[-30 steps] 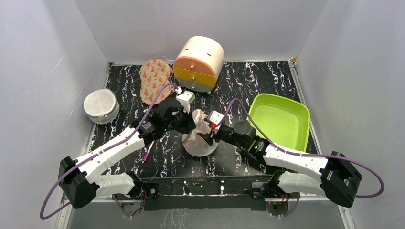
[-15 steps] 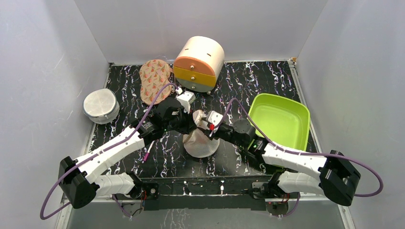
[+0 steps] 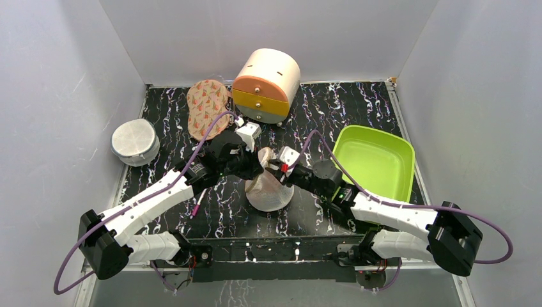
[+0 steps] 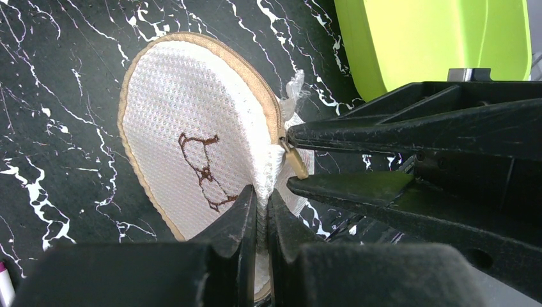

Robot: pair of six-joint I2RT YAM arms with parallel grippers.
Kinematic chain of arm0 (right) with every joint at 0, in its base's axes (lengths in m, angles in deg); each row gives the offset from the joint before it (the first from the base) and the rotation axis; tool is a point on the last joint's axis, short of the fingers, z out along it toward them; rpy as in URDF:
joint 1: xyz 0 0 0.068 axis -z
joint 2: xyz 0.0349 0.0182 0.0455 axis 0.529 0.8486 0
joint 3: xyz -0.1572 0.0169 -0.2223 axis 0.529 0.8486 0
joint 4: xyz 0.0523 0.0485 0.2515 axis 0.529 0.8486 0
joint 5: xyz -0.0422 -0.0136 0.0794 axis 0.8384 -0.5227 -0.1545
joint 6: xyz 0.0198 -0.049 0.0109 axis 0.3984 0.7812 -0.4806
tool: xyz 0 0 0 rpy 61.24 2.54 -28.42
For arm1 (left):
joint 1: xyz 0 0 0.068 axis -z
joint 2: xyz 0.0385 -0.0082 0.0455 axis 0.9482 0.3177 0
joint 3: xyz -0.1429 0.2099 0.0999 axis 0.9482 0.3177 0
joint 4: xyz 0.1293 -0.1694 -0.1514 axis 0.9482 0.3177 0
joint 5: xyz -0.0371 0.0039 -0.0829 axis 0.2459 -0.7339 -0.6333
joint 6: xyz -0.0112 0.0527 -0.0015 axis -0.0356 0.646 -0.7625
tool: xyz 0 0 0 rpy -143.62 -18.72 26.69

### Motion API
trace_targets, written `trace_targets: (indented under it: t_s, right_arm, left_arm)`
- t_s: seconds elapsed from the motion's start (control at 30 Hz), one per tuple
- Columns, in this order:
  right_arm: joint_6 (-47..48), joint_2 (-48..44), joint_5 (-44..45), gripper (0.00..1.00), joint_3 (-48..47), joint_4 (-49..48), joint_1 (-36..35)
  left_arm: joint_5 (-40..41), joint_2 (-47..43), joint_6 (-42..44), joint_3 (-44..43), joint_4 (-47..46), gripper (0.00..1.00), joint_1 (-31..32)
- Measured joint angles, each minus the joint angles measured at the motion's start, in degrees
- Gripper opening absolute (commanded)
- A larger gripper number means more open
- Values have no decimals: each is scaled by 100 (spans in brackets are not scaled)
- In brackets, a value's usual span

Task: Unzip the laundry bag and remove the bra
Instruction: Unzip the laundry bag at the center of the board.

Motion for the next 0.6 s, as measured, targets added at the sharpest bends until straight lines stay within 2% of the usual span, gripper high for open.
trace_targets:
  t_s: [0.23, 0.6]
  right_arm:
    - [-192, 2, 221, 14, 0, -94, -9]
    - [-240, 7, 511, 14, 0, -92, -9]
  left_arm:
    - [0, 0, -11, 0, 4, 0, -13]
    - [-28, -2, 68, 0, 83, 0, -22]
